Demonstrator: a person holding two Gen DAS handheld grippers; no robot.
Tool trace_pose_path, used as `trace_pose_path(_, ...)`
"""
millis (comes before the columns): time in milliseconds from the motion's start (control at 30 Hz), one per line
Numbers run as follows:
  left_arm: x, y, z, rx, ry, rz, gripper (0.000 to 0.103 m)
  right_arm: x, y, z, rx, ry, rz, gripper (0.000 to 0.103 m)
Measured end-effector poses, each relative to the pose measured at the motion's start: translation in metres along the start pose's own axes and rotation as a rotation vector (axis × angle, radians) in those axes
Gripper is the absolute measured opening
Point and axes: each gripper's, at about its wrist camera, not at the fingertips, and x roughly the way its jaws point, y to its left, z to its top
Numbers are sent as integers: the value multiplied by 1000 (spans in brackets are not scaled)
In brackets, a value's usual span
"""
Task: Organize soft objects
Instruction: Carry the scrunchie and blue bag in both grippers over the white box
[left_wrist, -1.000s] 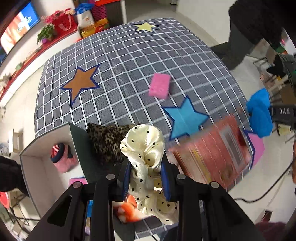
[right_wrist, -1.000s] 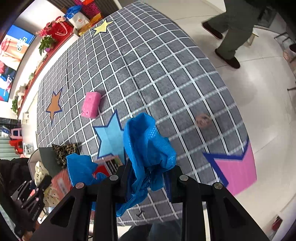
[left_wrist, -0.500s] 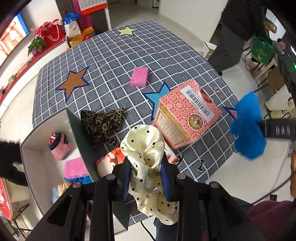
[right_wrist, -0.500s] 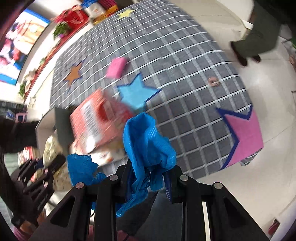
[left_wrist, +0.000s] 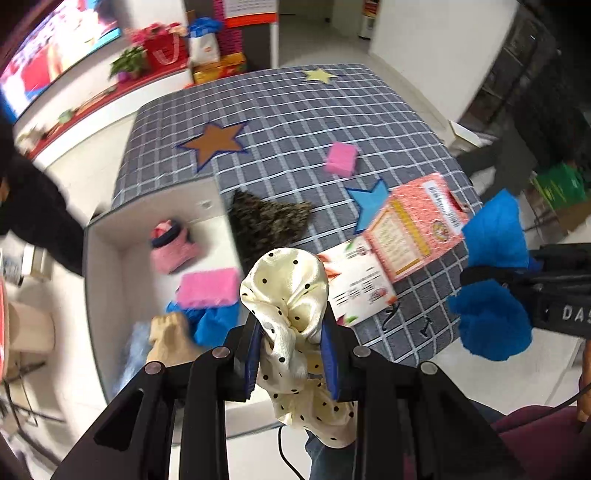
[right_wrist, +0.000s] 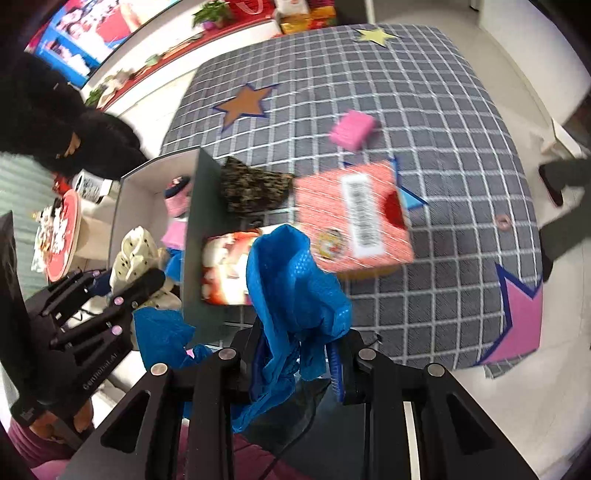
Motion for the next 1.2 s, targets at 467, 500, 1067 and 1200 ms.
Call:
trace_pose_path(467,-8,48,-42,-178,2,56,31,14,83,13,-167,9,14,29)
trace_pose_path(500,-8,50,-44,-186,4,57,31,16,85,11,-172,18,14,29)
trace_pose_path(1067,-9,52,-46,-180,10,57,32,23,87,1,-159,48,11,29)
trace_pose_path(1200,-9,53,-47,-181,11,58,32,23,87,0,-156,49,12,29)
